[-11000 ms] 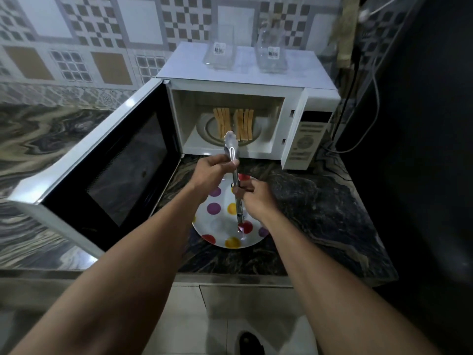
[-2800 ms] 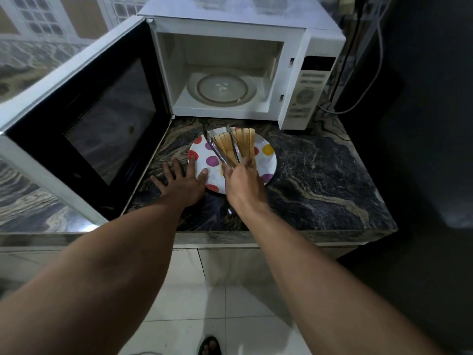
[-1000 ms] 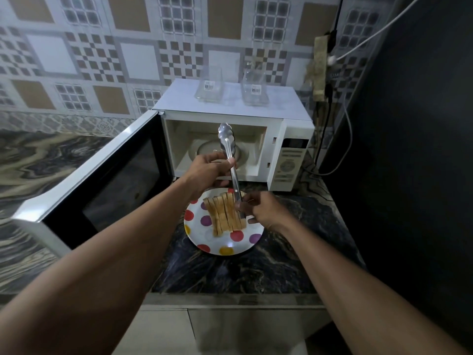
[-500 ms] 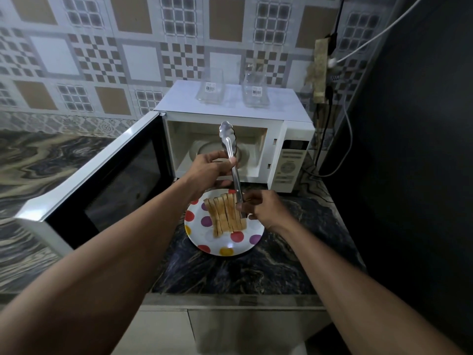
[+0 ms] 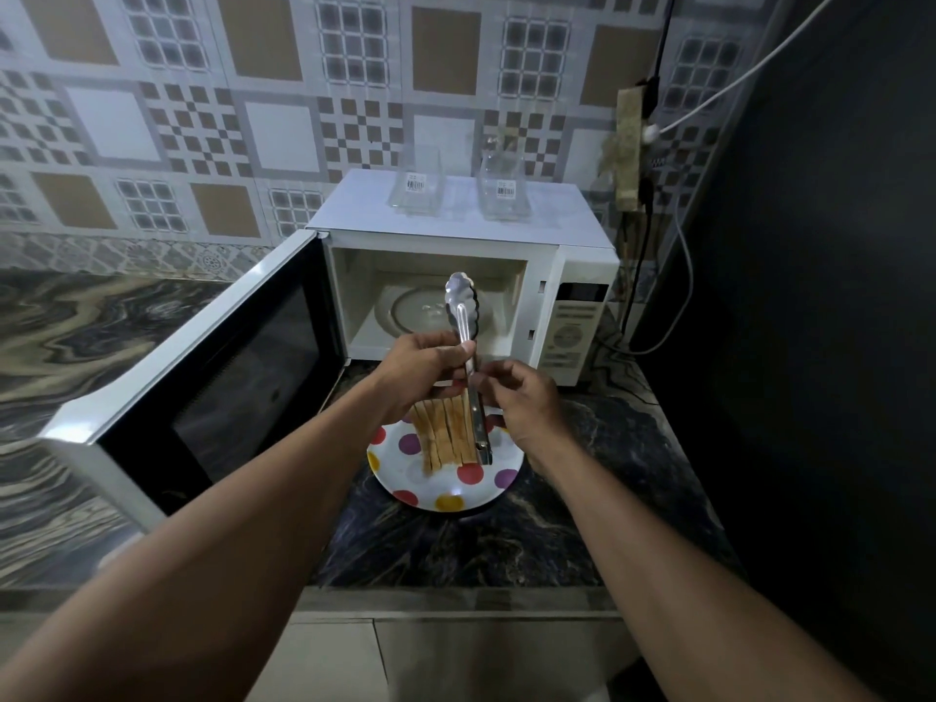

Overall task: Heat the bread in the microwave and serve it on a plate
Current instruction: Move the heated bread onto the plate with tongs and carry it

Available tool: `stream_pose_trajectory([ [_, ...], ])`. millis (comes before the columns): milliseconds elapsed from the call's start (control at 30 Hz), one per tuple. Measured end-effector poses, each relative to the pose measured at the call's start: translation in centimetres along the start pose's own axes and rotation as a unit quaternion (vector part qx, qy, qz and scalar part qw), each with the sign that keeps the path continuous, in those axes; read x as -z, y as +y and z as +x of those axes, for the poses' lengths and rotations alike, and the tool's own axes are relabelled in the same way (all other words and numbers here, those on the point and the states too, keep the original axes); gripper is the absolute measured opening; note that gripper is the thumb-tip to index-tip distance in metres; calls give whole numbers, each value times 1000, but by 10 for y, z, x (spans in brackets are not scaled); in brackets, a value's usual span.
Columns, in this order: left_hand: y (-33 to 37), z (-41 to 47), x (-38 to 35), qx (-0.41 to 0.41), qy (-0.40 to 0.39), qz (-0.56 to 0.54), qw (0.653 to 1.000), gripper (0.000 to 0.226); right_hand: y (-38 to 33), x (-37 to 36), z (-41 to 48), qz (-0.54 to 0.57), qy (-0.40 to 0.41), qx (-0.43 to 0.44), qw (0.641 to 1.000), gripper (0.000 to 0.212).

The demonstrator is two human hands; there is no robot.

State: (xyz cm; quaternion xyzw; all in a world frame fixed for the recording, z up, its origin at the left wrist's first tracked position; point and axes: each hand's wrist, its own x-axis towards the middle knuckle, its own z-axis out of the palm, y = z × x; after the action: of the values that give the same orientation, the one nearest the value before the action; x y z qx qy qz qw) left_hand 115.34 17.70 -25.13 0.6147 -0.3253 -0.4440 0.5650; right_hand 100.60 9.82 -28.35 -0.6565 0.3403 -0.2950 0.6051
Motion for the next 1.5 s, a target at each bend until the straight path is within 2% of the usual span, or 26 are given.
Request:
stream_pose_trajectory([
  [167, -1, -7, -6, -8, -1, -10, 1000, 24, -1, -3, -8, -46, 8, 51, 998, 24],
  [267, -4, -7, -9, -15, 25, -19, 999, 18, -3, -8, -12, -56, -10, 40, 998, 23],
  [400, -5, -10, -10, -22, 40, -41, 998, 12, 1, -10, -13, -79, -36, 32, 996, 34],
  [533, -8, -13, -6, -9, 14, -52, 999, 10, 5, -11, -16, -125, -17, 36, 991, 32],
  [667, -11, -16, -3, 11, -16, -58, 998, 40, 9, -13, -16, -139, -15, 40, 989, 40],
  [733, -12, -19, -3, 3, 6, -41, 999, 39, 10, -14, -18, -123, -20, 53, 991, 42],
  [867, -18, -18, -6, -12, 52, -54, 997, 29, 9, -16, -25, -94, -24, 45, 994, 36],
  [967, -22, -16, -6, -31, 98, -32, 994, 17, 11, -12, -24, -137, 13, 26, 990, 15],
  [1067, -28, -16, 3, -36, 130, 16, 991, 15, 21, -3, -15, -225, 38, -5, 973, 36],
  [1167, -38, -18, 13, -25, 160, 43, 986, 23, 35, 7, -2, -302, 15, -43, 952, 52],
  [1367, -53, -31, 11, -2, 214, 76, 974, 8, 64, 20, 13, -425, -46, -63, 902, 61],
  [1500, -72, -30, 17, 8, 291, 142, 946, 16, 82, 20, 23, -482, -96, -73, 868, 65],
])
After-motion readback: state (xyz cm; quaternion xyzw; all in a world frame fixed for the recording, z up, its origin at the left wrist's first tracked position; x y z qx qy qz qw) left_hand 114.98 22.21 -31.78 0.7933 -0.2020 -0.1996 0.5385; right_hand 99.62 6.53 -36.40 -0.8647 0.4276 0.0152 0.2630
